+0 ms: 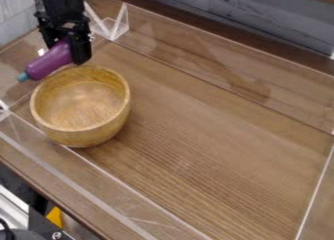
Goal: Put the purple eggplant in the brown bowl
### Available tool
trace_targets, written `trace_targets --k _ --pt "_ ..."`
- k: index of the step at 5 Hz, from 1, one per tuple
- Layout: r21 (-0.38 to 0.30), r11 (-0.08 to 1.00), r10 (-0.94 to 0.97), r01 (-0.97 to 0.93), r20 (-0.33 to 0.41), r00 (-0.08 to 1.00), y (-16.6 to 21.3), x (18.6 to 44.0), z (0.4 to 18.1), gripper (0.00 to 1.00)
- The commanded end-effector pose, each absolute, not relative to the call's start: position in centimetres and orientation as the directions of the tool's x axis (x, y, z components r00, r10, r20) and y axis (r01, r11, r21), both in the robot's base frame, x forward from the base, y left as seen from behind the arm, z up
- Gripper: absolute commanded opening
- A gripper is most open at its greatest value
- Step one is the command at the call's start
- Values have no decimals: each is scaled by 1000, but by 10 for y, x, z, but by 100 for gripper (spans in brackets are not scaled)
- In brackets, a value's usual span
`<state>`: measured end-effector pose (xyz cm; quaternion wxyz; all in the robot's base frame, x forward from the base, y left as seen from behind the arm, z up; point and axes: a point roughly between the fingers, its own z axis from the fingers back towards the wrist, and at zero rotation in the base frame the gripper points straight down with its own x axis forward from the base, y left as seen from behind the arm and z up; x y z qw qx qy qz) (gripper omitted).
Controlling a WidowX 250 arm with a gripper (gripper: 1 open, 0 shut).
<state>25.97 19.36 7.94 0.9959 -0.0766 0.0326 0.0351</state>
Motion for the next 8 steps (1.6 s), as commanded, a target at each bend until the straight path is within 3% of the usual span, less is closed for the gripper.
trace_targets --k 1,8 --pt "-97 993 69 -69 -5 998 195 258 108 0" --pt "-68 997 25 -27 -23 999 161 239 93 0"
